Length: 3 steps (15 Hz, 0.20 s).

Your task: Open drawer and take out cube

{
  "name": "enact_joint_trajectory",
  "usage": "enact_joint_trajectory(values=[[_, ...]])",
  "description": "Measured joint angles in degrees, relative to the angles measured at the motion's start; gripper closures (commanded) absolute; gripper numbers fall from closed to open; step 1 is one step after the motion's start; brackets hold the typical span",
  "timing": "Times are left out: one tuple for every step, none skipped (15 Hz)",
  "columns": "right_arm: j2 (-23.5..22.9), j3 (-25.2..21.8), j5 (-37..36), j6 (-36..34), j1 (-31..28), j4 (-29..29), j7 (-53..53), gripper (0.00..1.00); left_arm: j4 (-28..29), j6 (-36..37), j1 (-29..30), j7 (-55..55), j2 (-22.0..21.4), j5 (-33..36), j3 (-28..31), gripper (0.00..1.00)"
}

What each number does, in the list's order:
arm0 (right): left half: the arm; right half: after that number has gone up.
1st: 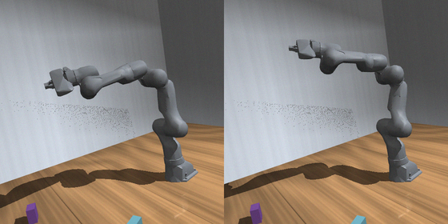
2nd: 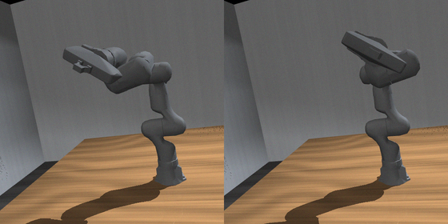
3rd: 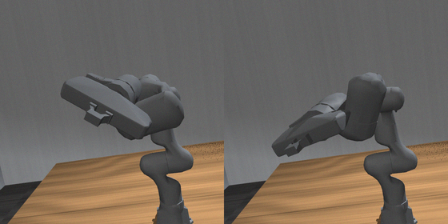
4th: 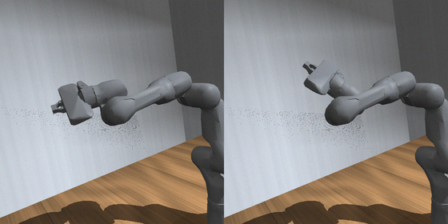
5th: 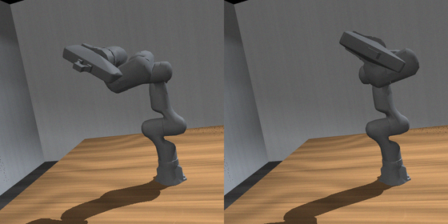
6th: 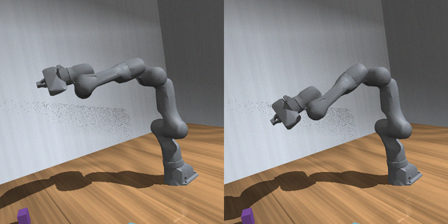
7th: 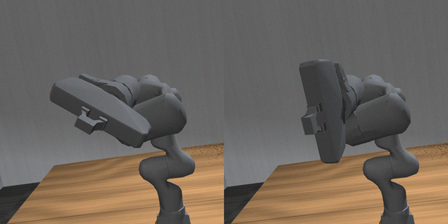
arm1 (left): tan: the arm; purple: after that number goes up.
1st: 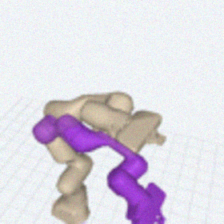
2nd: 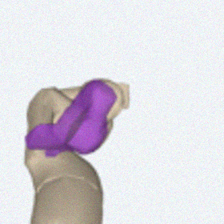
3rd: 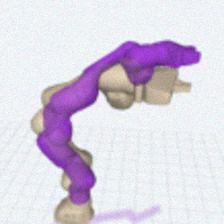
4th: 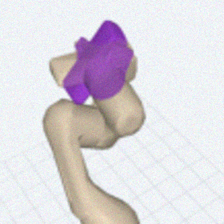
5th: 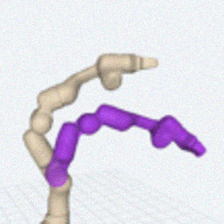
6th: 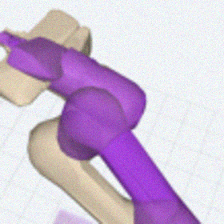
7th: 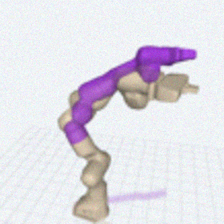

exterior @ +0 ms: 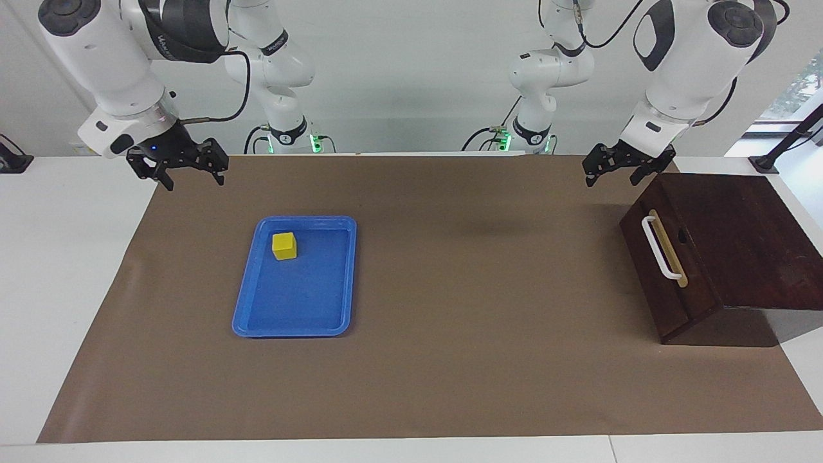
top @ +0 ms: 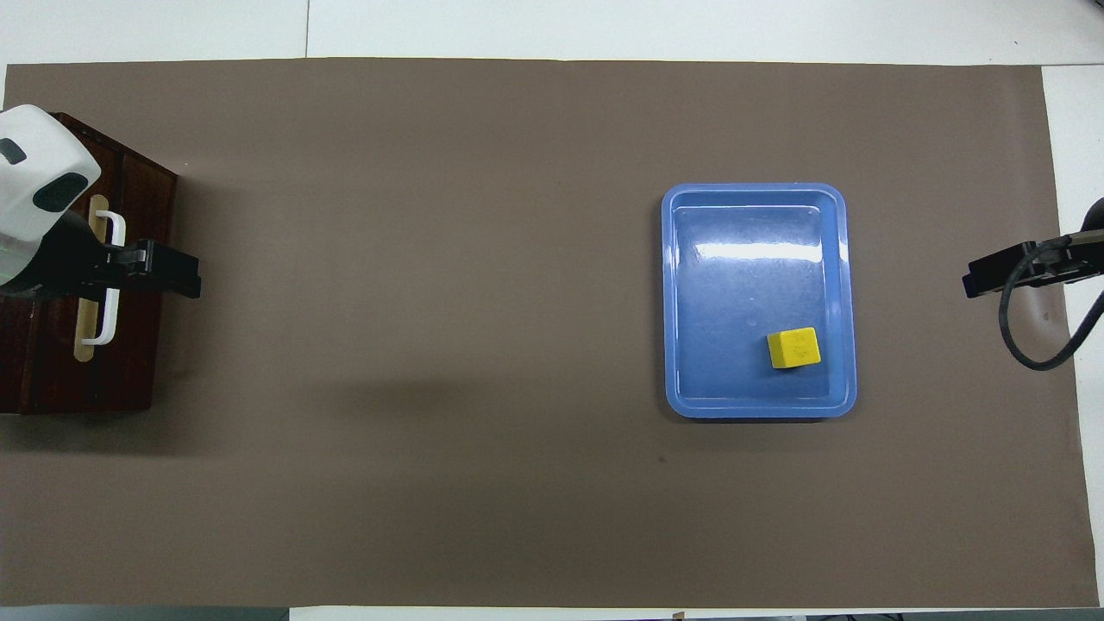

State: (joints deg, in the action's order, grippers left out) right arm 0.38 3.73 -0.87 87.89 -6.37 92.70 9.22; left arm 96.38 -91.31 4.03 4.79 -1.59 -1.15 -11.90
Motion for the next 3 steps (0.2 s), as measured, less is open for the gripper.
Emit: enact_joint_trajectory(values=[[0.0,0.0,0.0,0.0,0.0,-0.2,0.0,0.00,0.0,0.0,0.0,0.2,0.0,0.0,0.0,0.00],[0.0,0.0,0.0,0.0,0.0,-0.2,0.0,0.00,0.0,-0.1,0.0,0.9,0.0,0.0,0.1,0.00],[0.0,0.0,0.0,0.0,0.0,-0.3,0.0,0.00,0.0,-0.2,0.0,2.1,0.0,0.0,0.2,0.00]])
